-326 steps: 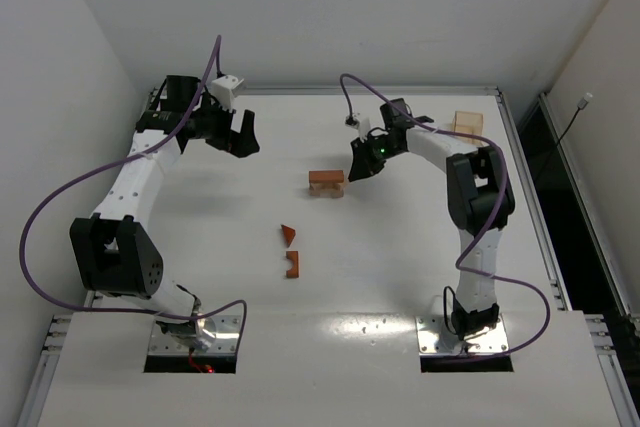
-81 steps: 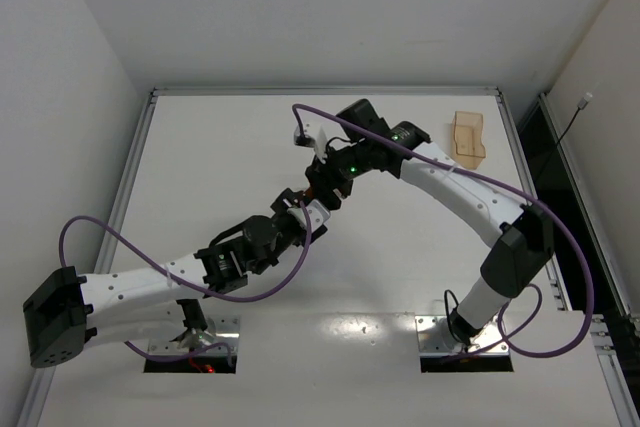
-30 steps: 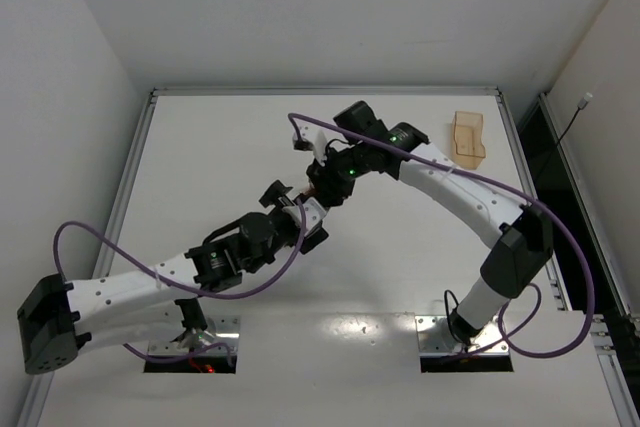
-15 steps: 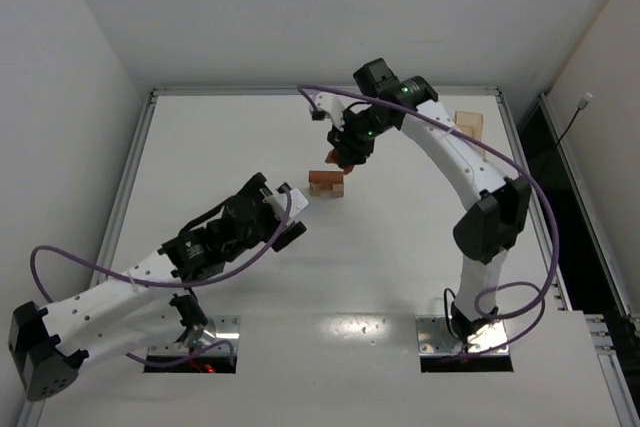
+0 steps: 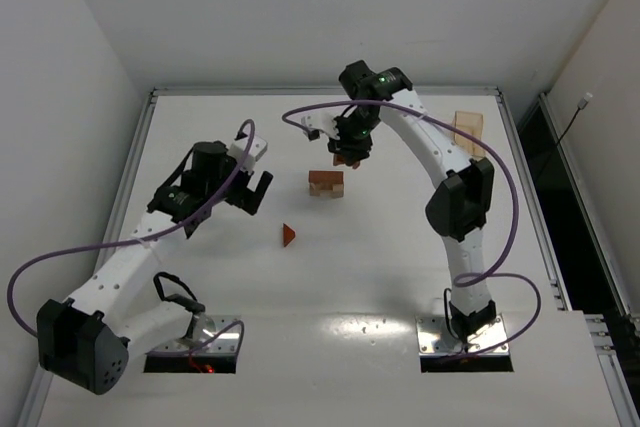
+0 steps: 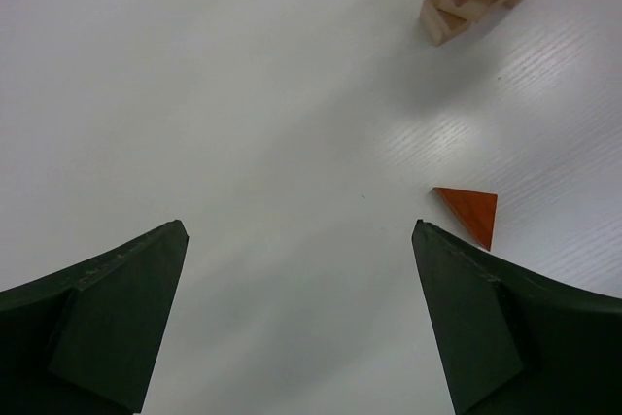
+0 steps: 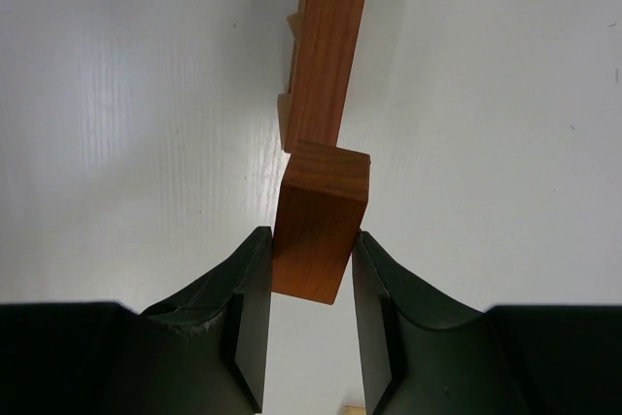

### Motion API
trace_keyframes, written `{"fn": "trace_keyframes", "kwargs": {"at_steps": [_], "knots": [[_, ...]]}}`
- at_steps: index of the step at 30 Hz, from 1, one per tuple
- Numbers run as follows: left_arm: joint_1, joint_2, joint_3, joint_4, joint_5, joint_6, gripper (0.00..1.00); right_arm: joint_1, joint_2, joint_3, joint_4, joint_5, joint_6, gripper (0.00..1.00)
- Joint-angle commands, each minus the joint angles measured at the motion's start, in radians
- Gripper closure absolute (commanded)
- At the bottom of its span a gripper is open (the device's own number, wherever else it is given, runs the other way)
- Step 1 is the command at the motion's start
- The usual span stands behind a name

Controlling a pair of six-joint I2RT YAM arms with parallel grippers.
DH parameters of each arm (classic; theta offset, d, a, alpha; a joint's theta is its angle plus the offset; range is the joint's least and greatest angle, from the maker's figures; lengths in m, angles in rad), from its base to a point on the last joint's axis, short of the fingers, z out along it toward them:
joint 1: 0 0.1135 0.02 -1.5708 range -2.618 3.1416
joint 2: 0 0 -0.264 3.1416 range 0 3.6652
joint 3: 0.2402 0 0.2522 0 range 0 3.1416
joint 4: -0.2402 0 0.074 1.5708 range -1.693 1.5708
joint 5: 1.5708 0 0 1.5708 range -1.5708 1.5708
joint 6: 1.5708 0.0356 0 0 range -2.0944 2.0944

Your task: Build the wood block tower

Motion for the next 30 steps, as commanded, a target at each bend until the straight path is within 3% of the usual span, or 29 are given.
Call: {"fn": "trace_keyframes", "kwargs": {"at_steps": [1,13,30], "knots": [[0.077,0.025,0.054,0.005,0.126,-0.067,0.0,0.004,0.035,0.066,-0.069,-0.002,-0.064,1.0],[0.163,0.044,0.031,0.098,0.174,-0.171,0.0,0.042,0.114,0.186,-0.069,0.055,-0.044,1.0],[0.172,0.063,0.013,0.128,0.192,-0.2,0.0,0.073,0.193,0.225,-0.069,0.075,-0.026,1.0]]}}
